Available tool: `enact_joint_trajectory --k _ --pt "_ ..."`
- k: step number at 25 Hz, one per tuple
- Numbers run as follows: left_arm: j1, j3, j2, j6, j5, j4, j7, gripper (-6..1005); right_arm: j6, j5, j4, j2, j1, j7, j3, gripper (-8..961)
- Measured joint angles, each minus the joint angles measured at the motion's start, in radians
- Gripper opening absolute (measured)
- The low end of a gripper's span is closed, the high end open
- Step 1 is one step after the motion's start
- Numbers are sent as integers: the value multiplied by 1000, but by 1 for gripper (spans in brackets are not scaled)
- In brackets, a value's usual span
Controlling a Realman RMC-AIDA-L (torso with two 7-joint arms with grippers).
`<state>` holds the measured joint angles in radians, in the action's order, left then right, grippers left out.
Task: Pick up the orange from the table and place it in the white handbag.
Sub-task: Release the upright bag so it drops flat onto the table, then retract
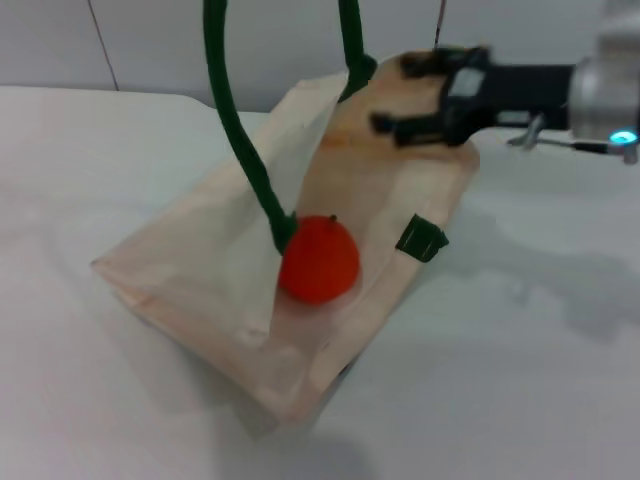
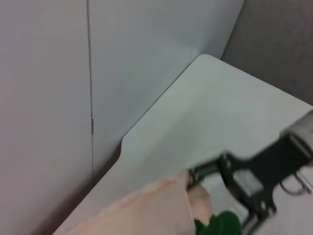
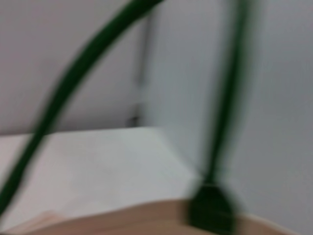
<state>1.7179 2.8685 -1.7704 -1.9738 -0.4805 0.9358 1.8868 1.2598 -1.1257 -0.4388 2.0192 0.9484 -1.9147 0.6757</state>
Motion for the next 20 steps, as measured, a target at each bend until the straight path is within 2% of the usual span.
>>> enact_joint_trajectory --k 3,4,5,8,13,20 --pt "-29 0 -2 2 22 -8 -2 122 -19 -102 -47 -11 -69 6 -3 889" --pt "-42 0 -2 4 35 -15 -2 123 -19 -164 -66 -21 -109 6 -7 892" --pt "-51 0 -1 5 48 -20 0 123 -19 -164 -66 -21 -109 6 -7 892" --pt "-70 0 2 5 111 -21 12 123 -20 -235 -78 -43 -164 6 -13 892" --pt "-81 0 -2 3 179 -12 7 124 -22 -250 -80 -50 -189 1 -33 892" --pt "-84 0 1 0 197 -4 9 404 -33 -251 -77 -41 -195 -15 -99 892"
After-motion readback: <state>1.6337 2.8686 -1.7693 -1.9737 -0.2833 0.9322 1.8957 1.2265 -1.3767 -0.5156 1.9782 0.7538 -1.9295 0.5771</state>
